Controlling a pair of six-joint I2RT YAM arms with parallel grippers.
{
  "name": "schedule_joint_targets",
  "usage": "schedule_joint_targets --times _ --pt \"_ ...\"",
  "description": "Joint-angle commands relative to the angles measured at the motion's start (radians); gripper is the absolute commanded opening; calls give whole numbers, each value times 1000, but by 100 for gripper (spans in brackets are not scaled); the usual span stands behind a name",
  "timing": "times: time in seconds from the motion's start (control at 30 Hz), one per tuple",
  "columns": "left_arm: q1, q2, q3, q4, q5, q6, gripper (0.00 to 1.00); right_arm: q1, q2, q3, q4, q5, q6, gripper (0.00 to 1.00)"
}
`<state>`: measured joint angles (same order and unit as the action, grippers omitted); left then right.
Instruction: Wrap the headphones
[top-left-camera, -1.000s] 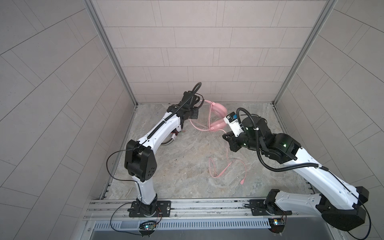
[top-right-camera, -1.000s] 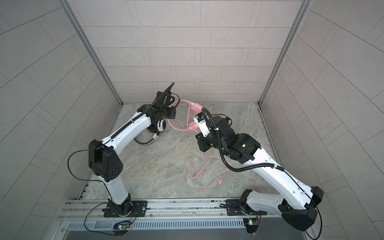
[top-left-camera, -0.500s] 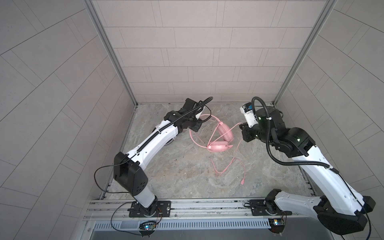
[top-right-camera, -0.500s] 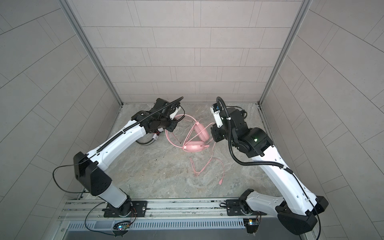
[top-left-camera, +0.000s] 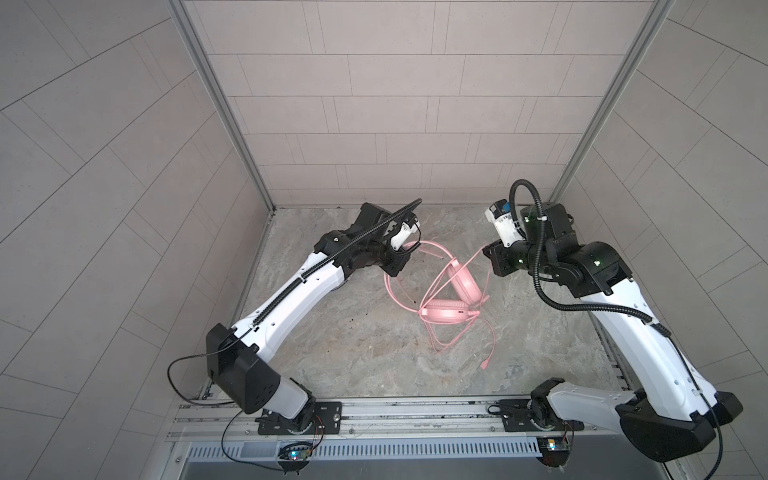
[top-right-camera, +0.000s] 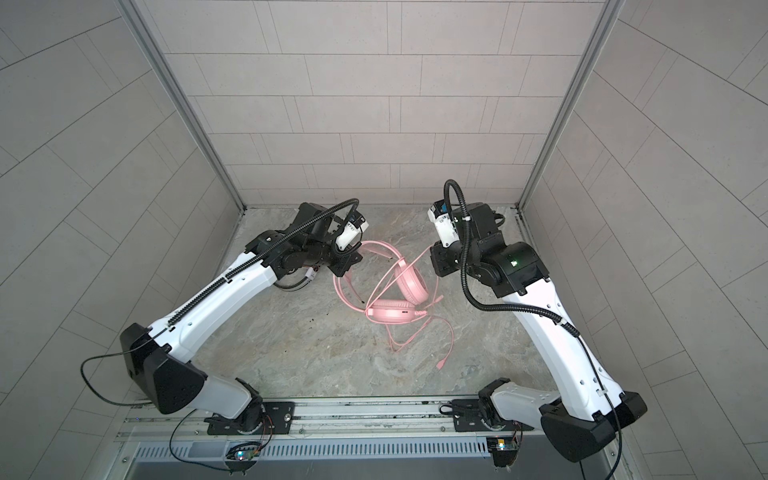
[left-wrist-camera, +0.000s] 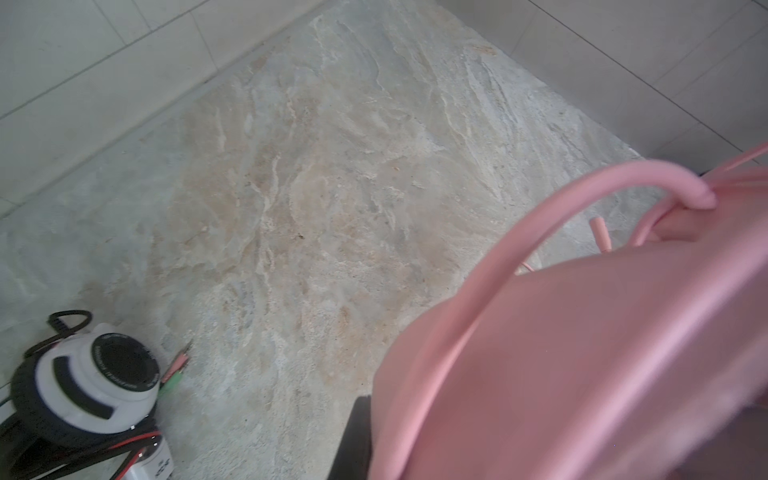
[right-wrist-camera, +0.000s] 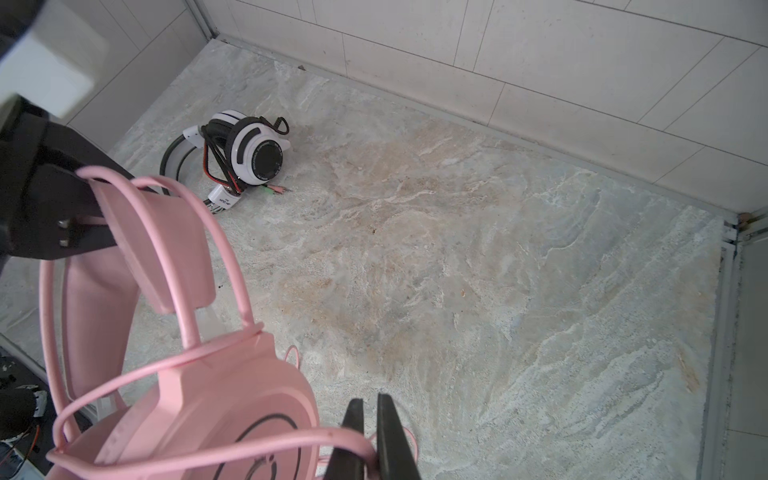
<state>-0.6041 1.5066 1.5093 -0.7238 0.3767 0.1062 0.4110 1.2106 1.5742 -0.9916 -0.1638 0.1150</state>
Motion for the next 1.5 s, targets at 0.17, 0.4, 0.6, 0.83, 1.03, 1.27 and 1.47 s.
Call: schedule_joint_targets --times 0.17,0.4,0.6,0.83,1.03,1.27,1.47 --pt "-25 11 43 -101 279 51 0 -30 67 30 99 21 -8 9" --pt "-20 -12 57 -81 334 31 0 -31 83 -22 141 -11 4 12" --pt "33 -57 47 56 382 -86 0 -40 77 -87 168 -34 16 21" --pt "76 -55 124 28 420 -137 0 -70 46 -147 201 -53 39 52" --pt "137 -71 133 1 397 -147 0 -112 1 -209 229 -55 89 74" --pt "247 -66 110 49 425 -267 0 -177 -106 -324 252 40 162 99" --pt "346 -88 13 239 518 -434 0 -245 -169 -458 259 -50 181 99"
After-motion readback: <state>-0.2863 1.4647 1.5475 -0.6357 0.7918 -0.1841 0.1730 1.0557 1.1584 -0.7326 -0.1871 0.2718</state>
